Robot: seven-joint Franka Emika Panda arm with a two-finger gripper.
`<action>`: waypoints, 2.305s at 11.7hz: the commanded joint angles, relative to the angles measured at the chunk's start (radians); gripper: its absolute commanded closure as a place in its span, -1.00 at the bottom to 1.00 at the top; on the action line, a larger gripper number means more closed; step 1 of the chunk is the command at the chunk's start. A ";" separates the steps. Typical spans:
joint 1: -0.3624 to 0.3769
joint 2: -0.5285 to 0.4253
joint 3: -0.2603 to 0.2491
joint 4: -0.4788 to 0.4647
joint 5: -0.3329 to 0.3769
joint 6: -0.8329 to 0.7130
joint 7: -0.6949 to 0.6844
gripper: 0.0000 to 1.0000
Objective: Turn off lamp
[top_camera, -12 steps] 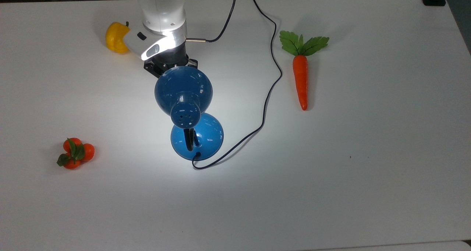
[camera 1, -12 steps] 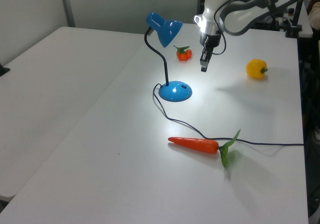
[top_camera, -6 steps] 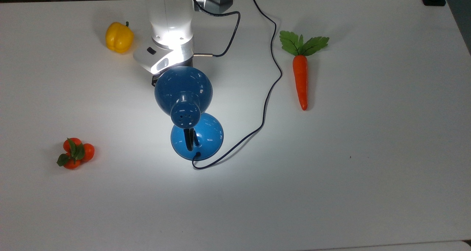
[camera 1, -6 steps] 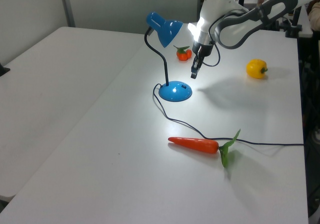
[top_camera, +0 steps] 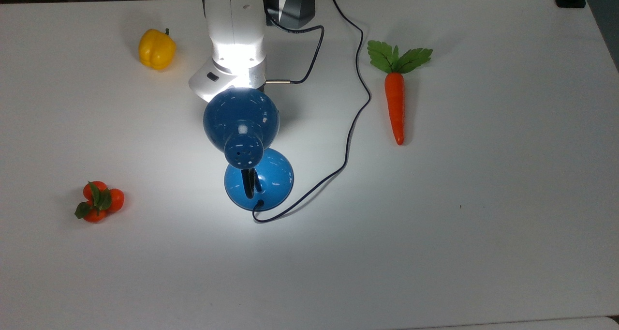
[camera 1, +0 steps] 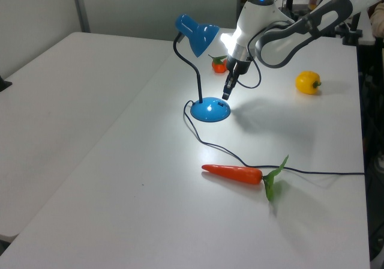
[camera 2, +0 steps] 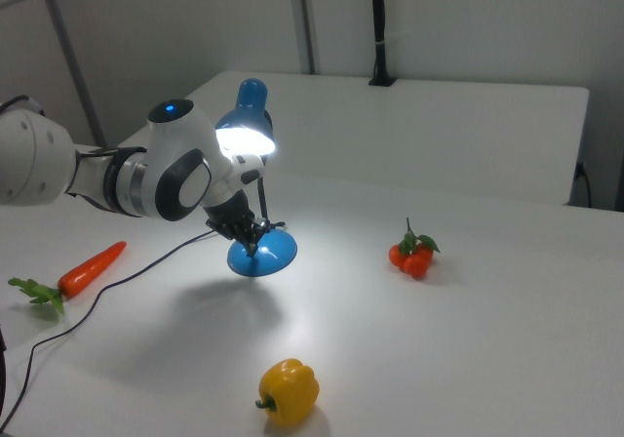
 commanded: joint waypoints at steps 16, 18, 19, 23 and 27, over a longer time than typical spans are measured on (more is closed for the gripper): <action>0.001 -0.064 0.014 -0.007 -0.019 -0.273 0.007 1.00; -0.003 -0.109 0.014 0.029 -0.020 -0.401 0.007 1.00; -0.005 -0.136 0.012 0.057 -0.020 -0.486 0.007 1.00; -0.006 -0.235 0.009 0.132 -0.034 -0.707 0.013 1.00; -0.003 -0.281 0.006 0.238 -0.037 -0.868 0.003 1.00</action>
